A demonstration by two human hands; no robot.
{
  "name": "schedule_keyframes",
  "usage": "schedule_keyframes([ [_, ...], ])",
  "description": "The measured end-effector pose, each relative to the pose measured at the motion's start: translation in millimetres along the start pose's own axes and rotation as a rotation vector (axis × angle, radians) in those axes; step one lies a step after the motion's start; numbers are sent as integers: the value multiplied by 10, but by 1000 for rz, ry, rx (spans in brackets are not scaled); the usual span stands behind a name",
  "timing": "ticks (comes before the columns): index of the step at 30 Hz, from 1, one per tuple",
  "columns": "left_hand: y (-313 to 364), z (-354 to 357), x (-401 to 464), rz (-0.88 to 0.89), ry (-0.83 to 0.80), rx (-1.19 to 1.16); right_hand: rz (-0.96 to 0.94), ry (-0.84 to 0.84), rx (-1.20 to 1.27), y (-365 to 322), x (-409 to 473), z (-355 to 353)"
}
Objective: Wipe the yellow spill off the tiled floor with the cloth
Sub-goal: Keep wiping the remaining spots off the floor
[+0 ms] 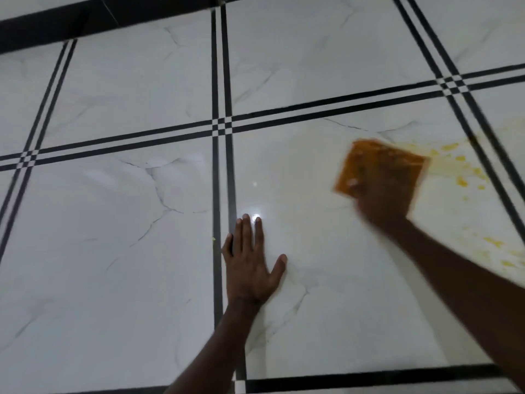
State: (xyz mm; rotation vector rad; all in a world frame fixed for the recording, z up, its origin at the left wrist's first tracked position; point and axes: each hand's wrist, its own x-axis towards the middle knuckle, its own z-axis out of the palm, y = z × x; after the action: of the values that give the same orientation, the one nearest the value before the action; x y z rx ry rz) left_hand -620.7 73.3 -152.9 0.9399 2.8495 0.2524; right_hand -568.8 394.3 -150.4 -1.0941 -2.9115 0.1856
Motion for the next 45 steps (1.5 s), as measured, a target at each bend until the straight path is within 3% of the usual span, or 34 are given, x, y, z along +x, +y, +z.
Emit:
schedule_keyframes([
  [3,15,9,-7,10,-3,22,-310,-1,-55,-570,-675,148],
  [6,26,3,-15,2,11,26,-426,-34,-20,-250,-1179,138],
  [10,22,31,-17,4,42,71,-139,67,-122,898,-883,27],
  [13,-15,56,-18,18,55,106,17,14,-140,1000,-776,-76],
  [16,37,8,2,8,1,94,-34,127,-68,510,-1364,8],
  [19,182,-170,29,-10,-120,85,-222,-7,62,83,-2214,30],
  [22,613,-197,-54,197,-326,166,-300,-22,70,318,-2482,31],
  [24,839,-137,-120,266,-441,232,-181,43,15,797,-2234,63],
  [27,926,-164,-105,259,-467,313,75,49,-88,1618,-1814,-138],
  [30,961,-202,-49,266,-486,396,211,81,5,1502,-2008,-203],
  [32,1016,-219,-41,263,-512,406,109,54,19,884,-2440,-114],
  [34,1025,-243,-45,258,-536,395,-151,-17,95,429,-2622,-18],
  [37,972,-245,-27,249,-532,375,-326,43,43,562,-1837,46],
  [40,919,-185,-34,251,-483,346,-36,125,-129,1377,-1140,63],
  [42,912,-175,-39,242,-473,340,85,179,-98,1747,-1329,-9],
  [45,981,-207,-49,230,-481,356,298,160,69,1314,-2271,-109],
])
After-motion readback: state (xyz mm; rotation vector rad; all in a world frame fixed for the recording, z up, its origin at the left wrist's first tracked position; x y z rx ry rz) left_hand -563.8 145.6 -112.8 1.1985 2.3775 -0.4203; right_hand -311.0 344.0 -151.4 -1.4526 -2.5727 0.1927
